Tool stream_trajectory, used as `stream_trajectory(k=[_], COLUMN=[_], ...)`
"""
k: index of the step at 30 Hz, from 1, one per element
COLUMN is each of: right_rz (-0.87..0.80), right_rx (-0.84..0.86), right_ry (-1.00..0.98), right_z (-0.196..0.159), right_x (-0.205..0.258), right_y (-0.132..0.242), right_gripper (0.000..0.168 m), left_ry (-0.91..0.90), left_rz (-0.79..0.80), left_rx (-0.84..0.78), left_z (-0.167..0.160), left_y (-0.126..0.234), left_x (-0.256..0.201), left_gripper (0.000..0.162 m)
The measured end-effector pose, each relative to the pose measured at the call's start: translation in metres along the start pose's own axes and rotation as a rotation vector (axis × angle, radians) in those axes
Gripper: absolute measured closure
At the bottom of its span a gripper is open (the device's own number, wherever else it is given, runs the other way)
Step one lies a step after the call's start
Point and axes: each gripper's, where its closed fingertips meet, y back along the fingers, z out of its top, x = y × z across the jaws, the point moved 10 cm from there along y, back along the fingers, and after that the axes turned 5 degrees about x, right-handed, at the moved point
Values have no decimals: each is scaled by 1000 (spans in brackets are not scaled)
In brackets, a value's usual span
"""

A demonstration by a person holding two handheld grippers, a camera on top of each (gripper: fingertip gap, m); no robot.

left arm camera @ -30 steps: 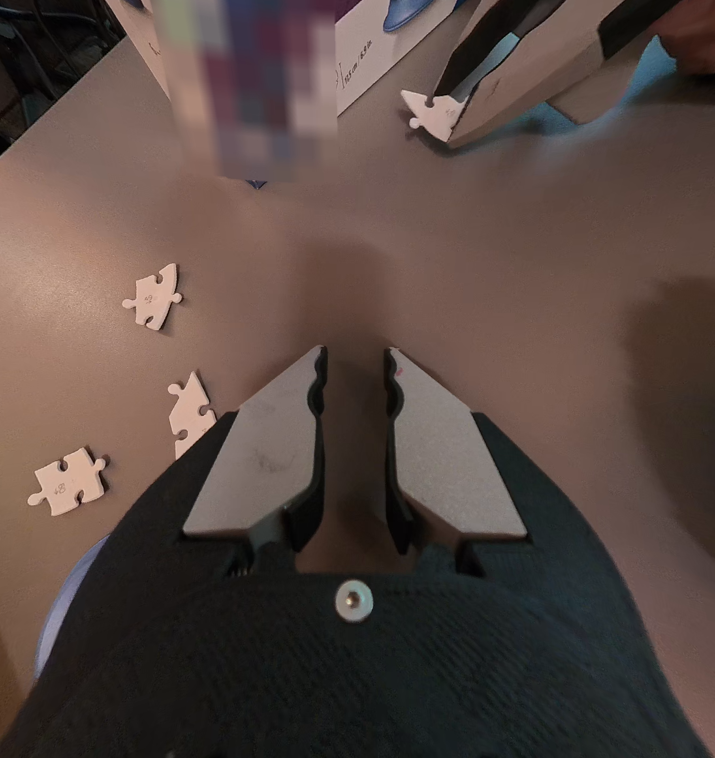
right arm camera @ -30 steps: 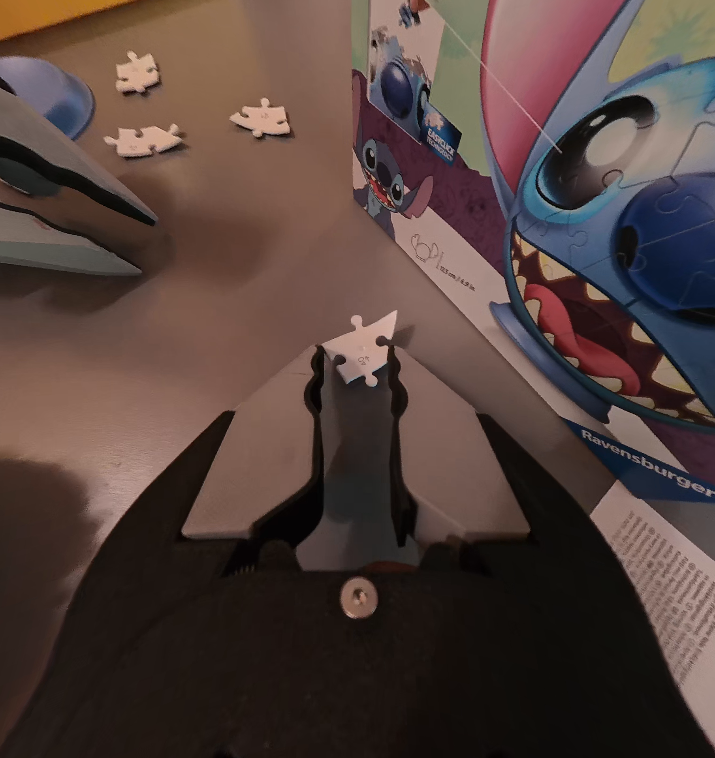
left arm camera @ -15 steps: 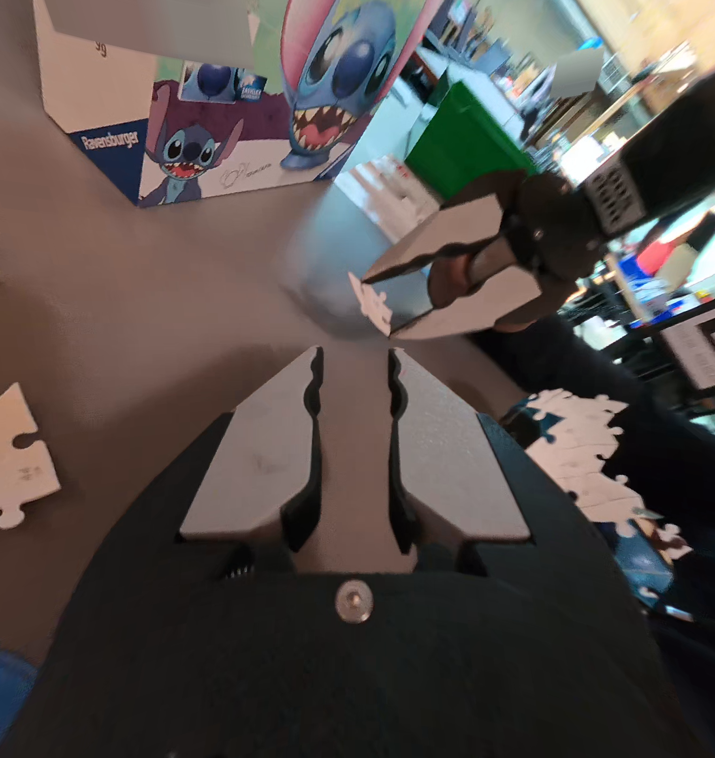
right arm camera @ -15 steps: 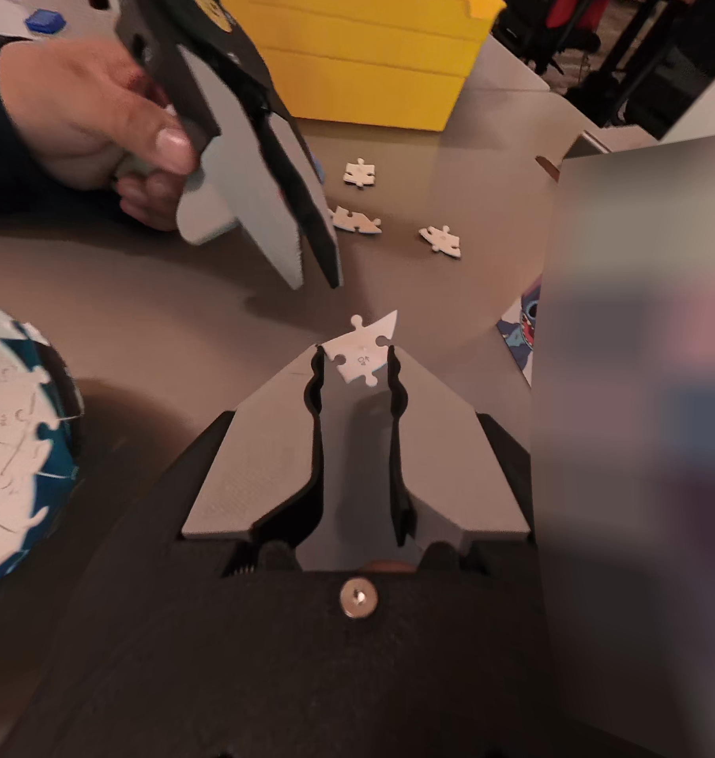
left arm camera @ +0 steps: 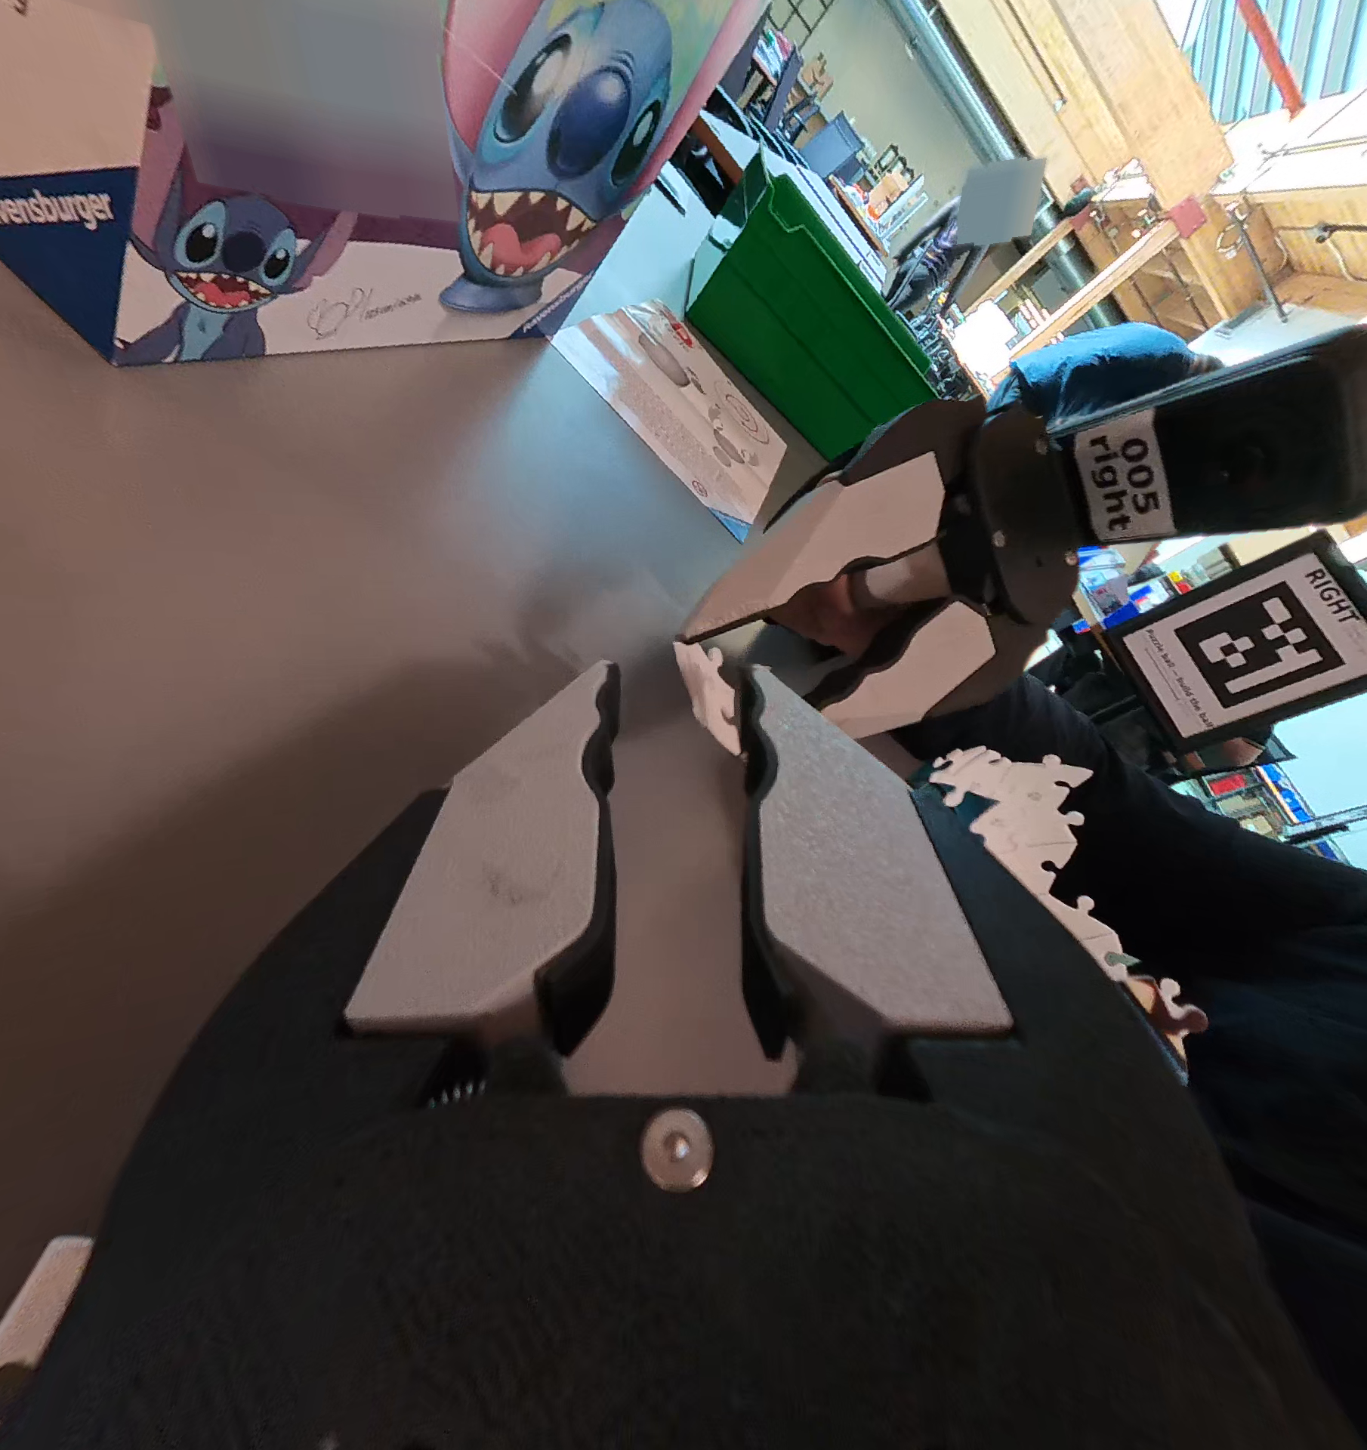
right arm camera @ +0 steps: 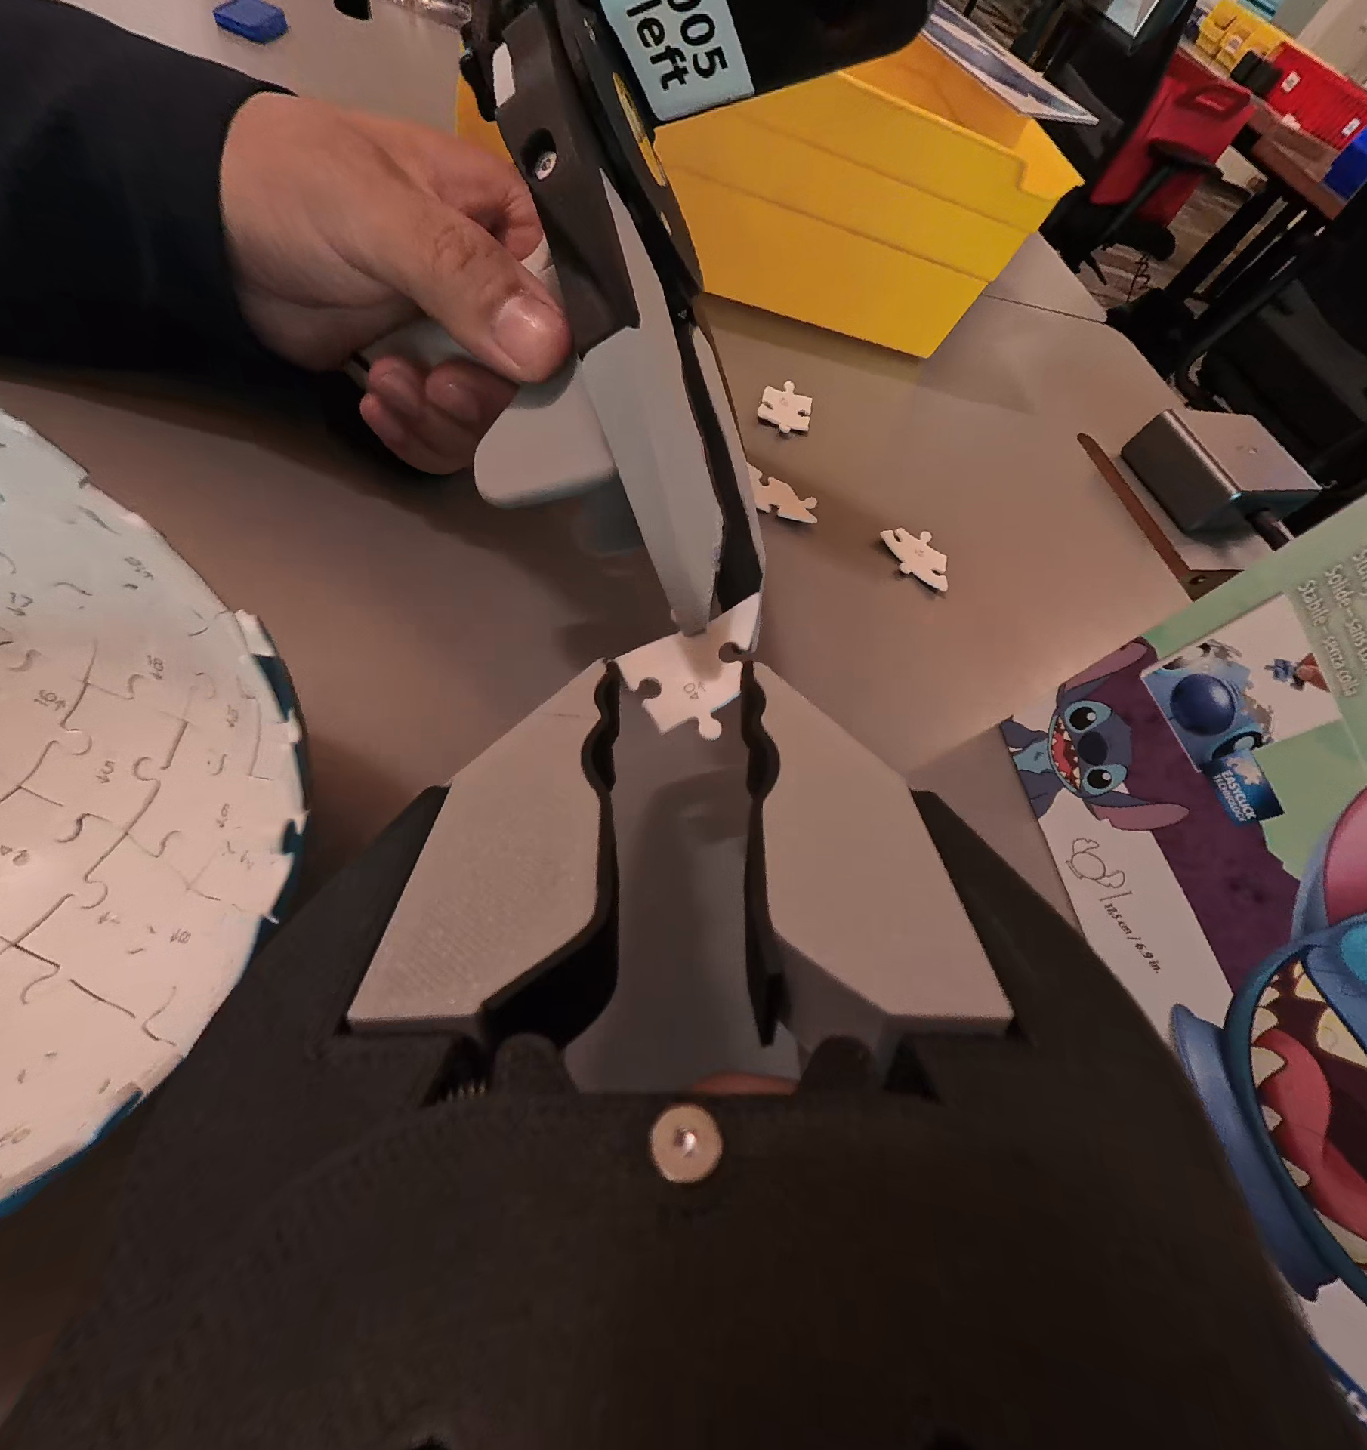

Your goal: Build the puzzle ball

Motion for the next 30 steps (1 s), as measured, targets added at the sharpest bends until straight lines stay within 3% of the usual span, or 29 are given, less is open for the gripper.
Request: stream_trajectory(k=[2, 5, 6, 14, 23, 26, 28, 30], right_rz=[-3, -3, -11, -1, 235, 234, 237, 246], right_rx=[-7, -10, -13, -32, -102, -142, -156, -168], right_ry=[7, 10, 15, -47, -469, -531, -564, -582], right_z=[1, 2, 2, 0, -1, 3, 3, 1], right_x=[1, 2, 2, -5, -18, -19, -22, -25], right_y=[1, 1, 1, 4, -4, -4, -3, 0], right_gripper=[140, 141, 150, 143, 138, 147, 165, 168], left_ry=[-4, -28, -34, -64, -63, -86, -100, -103], left_rz=[4, -19, -21, 0, -5, -6, -18, -26], left_rx=[12, 30, 34, -24, -163, -162, -171, -181], left_z=[-1, -2, -2, 2, 10, 10, 11, 11], left_y=[-3, -4, -4, 1, 16, 15, 16, 16], left_x=[-1, -4, -5, -9, -7, -11, -12, -13], left_gripper=[137, 158, 162, 162, 162, 162, 162, 162])
